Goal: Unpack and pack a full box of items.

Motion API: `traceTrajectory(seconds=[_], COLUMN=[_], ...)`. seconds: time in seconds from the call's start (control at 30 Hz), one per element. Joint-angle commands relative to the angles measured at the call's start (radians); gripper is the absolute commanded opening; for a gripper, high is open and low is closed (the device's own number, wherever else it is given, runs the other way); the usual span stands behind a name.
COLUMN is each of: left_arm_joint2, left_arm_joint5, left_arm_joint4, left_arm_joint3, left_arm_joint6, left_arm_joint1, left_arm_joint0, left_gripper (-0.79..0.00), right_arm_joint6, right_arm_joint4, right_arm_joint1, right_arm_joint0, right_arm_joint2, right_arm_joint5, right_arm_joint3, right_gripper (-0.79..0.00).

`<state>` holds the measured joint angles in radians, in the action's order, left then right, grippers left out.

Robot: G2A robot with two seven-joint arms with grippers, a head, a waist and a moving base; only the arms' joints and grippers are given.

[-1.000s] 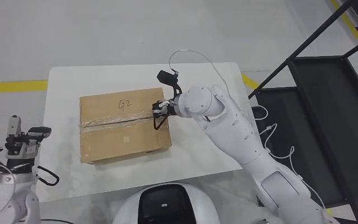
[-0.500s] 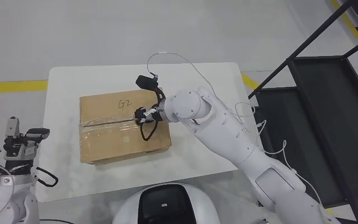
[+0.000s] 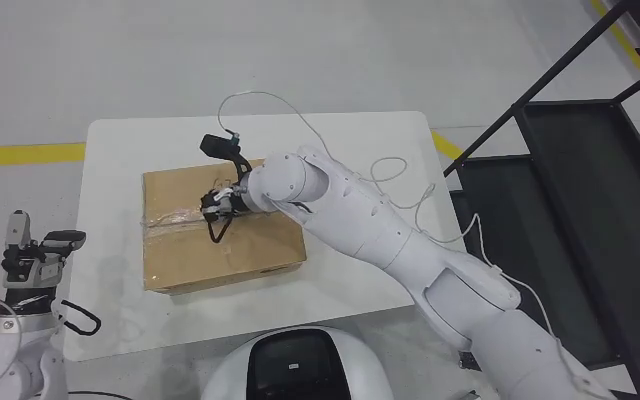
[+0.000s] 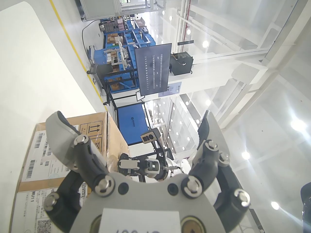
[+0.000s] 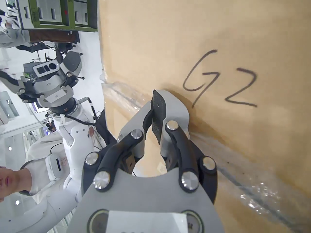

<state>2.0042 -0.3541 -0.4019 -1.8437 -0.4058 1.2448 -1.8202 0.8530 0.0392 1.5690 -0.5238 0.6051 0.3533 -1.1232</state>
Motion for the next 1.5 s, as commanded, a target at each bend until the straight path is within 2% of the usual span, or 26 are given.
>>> traceTrajectory(seconds=[0.0,0.2,0.43,0.57,0.73,0.8,0.87,0.93,1.07,1.13,1.27,1.33,1.47], left_arm_joint2=[0.0,-0.008,-0.018,-0.025,-0.022,-0.02,-0.018,-0.018,-0.019,-0.02,-0.024,-0.026,-0.025], left_arm_joint5=[0.0,0.002,0.005,0.007,0.009,0.009,0.009,0.008,0.008,0.006,0.005,0.003,-0.001], left_arm_joint4=[-0.002,0.003,0.016,0.024,0.026,0.026,0.027,0.031,0.036,0.041,0.048,0.051,0.059], left_arm_joint3=[0.001,-0.001,-0.006,-0.011,-0.016,-0.014,-0.012,-0.011,-0.01,-0.012,-0.018,-0.021,-0.031], left_arm_joint6=[-0.001,-0.002,0.0,0.003,0.008,0.009,0.01,0.01,0.011,0.01,0.008,0.006,0.005], left_arm_joint1=[0.0,0.001,0.003,0.004,0.004,0.004,0.005,0.005,0.005,0.005,0.006,0.006,0.007], left_arm_joint0=[0.001,0.005,0.007,0.009,0.007,0.008,0.008,0.009,0.012,0.014,0.01,0.006,-0.001], left_gripper=[0.0,0.0,0.0,0.0,0.0,0.0,0.0,0.0,0.0,0.0,0.0,0.0,0.0], right_arm_joint6=[0.013,0.111,0.17,0.195,0.263,0.253,0.23,0.175,0.024,-0.081,-0.308,-0.459,-0.681], right_arm_joint4=[0.009,0.069,0.104,0.083,0.142,0.129,0.102,0.019,0.001,0.062,0.255,0.368,0.569], right_arm_joint1=[-0.006,-0.057,-0.138,-0.165,-0.192,-0.201,-0.21,-0.215,-0.227,-0.232,-0.234,-0.233,-0.231], right_arm_joint0=[-0.004,-0.067,-0.223,-0.296,-0.338,-0.367,-0.405,-0.459,-0.557,-0.598,-0.664,-0.699,-0.77], right_arm_joint2=[0.014,0.086,0.272,0.357,0.405,0.443,0.487,0.545,0.631,0.659,0.661,0.671,0.673], right_arm_joint5=[0.006,0.035,0.031,0.0,0.032,0.008,-0.057,-0.186,-0.42,-0.552,-0.724,-0.757,-0.732], right_arm_joint3=[0.009,-0.07,-0.32,-0.418,-0.476,-0.498,-0.526,-0.552,-0.587,-0.616,-0.631,-0.625,-0.633], right_gripper=[-0.785,-0.785,-0.785,-0.785,-0.785,-0.785,-0.785,-0.785,-0.785,-0.785,-0.785,-0.785,-0.785])
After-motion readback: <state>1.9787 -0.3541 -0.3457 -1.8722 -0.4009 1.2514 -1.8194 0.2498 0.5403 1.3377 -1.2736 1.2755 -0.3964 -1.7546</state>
